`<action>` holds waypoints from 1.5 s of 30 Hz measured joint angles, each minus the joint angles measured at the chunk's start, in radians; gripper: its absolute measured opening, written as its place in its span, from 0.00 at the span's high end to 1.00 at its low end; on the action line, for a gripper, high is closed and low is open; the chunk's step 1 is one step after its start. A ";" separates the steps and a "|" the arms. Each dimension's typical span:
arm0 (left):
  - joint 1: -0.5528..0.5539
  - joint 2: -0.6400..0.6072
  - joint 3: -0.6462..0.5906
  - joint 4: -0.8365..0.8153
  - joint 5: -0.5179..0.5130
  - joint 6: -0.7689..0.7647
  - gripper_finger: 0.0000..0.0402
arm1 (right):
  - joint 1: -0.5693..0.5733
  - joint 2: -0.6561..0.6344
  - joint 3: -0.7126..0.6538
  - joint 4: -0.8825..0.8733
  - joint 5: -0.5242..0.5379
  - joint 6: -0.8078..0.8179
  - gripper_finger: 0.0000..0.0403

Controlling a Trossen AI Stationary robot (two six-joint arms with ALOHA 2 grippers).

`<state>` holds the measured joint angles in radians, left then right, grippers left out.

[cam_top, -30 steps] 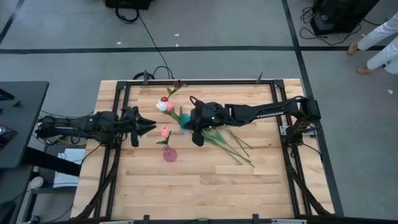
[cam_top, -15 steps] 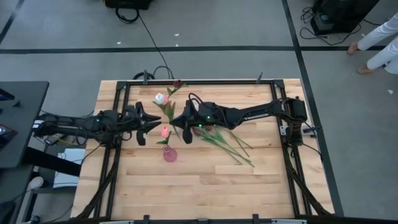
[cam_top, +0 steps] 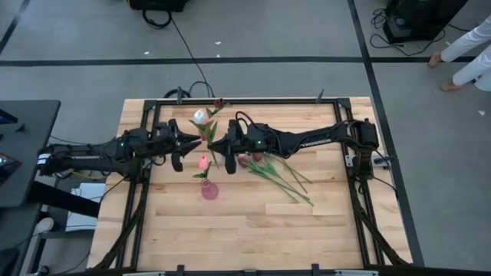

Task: Sort flowers into vase by color
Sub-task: Put the right pink flower into the pink vase

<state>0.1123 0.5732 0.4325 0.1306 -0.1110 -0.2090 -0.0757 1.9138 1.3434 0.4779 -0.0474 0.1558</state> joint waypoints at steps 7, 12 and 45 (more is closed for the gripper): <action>0.041 0.088 0.069 0.000 0.112 0.045 0.74 | -0.006 -0.001 0.000 -0.021 0.004 -0.002 0.93; 0.041 0.089 0.069 0.039 0.094 0.087 0.74 | -0.011 -0.001 0.000 -0.028 0.014 -0.002 0.93; 0.041 0.185 0.070 0.113 0.028 0.128 0.77 | -0.012 -0.001 0.000 -0.099 0.054 -0.028 0.93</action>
<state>0.1528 0.7582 0.5026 0.2432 -0.0834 -0.0814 -0.0872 1.9133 1.3436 0.3794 0.0071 0.1283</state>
